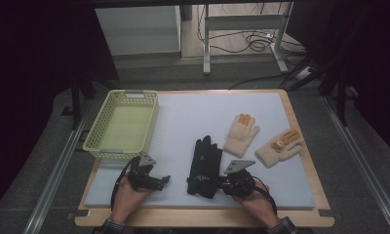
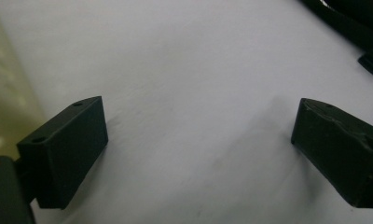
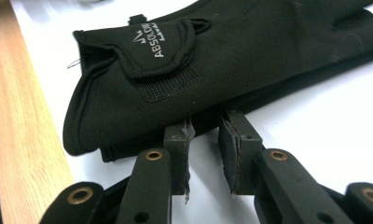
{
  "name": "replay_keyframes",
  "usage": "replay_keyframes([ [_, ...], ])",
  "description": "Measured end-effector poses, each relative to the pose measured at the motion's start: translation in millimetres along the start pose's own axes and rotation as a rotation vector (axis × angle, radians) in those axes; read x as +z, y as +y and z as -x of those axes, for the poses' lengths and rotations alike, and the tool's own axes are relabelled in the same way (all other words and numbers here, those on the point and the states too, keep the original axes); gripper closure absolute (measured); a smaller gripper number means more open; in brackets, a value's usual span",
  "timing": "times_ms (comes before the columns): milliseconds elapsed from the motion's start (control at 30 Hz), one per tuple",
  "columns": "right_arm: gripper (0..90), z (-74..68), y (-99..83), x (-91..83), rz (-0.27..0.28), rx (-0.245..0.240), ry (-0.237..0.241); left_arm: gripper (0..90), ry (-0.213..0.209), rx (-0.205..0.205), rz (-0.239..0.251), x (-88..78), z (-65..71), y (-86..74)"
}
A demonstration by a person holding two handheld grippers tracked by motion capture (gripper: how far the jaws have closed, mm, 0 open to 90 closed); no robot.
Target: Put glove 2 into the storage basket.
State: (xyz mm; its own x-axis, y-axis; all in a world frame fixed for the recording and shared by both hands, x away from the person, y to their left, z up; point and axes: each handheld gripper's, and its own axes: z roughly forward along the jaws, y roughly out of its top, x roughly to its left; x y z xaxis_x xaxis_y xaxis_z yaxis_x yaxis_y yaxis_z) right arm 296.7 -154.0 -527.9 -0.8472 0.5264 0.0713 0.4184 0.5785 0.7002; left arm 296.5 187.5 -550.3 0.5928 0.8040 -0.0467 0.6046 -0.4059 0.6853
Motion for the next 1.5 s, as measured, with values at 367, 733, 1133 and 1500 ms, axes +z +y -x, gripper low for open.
replay_keyframes([
  [367,69.4,-8.3,19.9,27.0,0.030,-0.027,-0.013,0.9,0.006,-0.003,0.001,-3.5,-3.8,-5.6],
  [733,69.2,-3.3,41.4,53.2,0.052,-0.044,-0.059,0.5,0.007,-0.012,0.002,-2.8,-3.0,-5.6],
  [1133,51.1,-1.0,48.0,57.1,0.043,-0.074,-0.067,0.6,0.008,-0.008,0.008,-2.6,-3.3,-6.1],
  [1500,37.0,22.0,31.2,21.2,0.054,-0.015,-0.115,0.6,0.007,-0.009,0.009,-2.7,-3.5,-6.3],
])
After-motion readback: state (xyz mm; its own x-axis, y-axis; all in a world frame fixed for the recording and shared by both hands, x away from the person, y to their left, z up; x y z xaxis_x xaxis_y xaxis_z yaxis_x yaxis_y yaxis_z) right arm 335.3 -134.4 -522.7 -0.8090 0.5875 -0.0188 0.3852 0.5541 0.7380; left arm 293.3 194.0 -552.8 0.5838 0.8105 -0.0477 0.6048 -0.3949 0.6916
